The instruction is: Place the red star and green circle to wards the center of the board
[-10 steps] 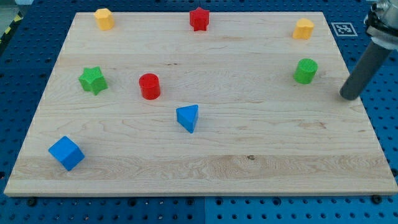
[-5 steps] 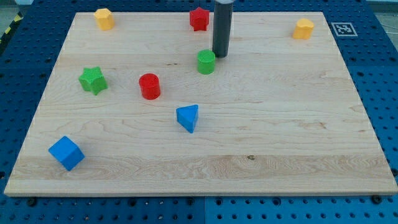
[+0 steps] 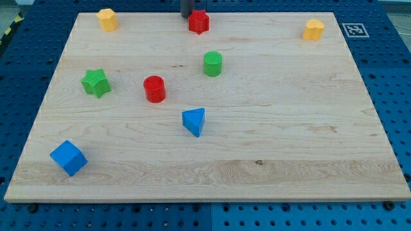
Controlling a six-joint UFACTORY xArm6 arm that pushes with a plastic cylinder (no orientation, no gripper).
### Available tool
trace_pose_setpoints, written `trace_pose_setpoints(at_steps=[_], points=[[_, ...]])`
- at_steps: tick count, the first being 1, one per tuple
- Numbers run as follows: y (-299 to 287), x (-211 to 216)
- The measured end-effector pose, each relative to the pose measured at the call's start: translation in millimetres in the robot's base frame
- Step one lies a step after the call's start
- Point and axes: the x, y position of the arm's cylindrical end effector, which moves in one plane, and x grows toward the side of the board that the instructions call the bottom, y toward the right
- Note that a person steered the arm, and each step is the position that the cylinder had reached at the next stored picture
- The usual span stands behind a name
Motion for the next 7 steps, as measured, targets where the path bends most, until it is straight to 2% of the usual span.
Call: trace_pose_setpoints(at_steps=[3,5,7], points=[[31.0,11.2],[62.3,64.6],[62.8,87.1]])
